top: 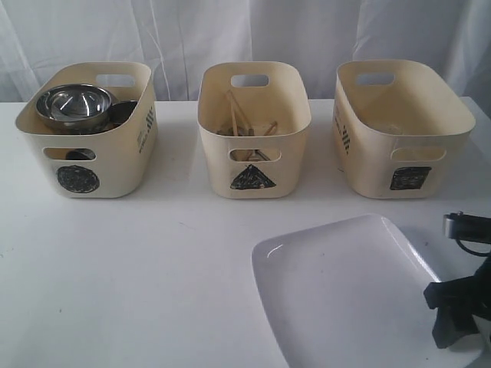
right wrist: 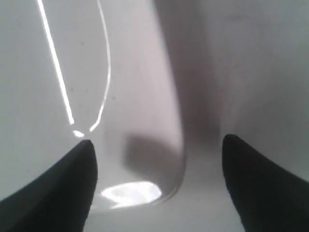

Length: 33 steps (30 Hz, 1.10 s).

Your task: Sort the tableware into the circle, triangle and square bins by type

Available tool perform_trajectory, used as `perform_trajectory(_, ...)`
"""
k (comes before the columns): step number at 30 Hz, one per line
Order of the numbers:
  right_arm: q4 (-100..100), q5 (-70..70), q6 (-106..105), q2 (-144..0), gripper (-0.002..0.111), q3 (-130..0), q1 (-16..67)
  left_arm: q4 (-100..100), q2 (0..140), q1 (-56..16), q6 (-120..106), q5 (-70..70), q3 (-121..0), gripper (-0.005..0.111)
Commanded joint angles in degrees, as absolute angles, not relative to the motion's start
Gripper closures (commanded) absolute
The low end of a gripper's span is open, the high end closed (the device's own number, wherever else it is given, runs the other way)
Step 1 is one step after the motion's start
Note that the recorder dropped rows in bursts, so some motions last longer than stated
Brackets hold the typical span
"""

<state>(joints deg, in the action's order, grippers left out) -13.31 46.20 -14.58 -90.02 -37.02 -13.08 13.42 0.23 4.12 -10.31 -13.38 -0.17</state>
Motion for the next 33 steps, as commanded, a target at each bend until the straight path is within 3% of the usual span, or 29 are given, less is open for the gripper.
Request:
perform_trajectory(1,-19.29,38.97,-18.74,-91.69,0.04,-34.42,-13.16,13.68,0.0,3.87,-10.33,-13.41,0.0,0.107)
perform_trajectory(7,-41.14,37.65,-41.14,-97.63,0.043,-30.63,-13.16,13.68,0.0,3.87,-10.33,-13.41,0.0,0.107)
perform_trajectory(11,-51.62,38.59,-54.8,-100.52,0.062,-29.94,-13.16,13.68,0.0,3.87,-10.33,-13.41,0.0,0.107)
perform_trajectory(16,-52.17,33.87,-55.9,-102.32,0.084,-29.84,-13.16,13.68,0.0,3.87,-10.33,-13.41,0.0,0.107)
perform_trajectory(27,-52.07,27.01,-56.83,-104.93,0.105,-29.84,-13.16,13.68,0.0,3.87,-10.33,-13.41,0.0,0.107)
perform_trajectory(33,-53.17,28.15,-56.69,-104.28,0.108,-30.32,-13.16,13.68,0.0,3.87,-10.33,-13.41,0.0,0.107)
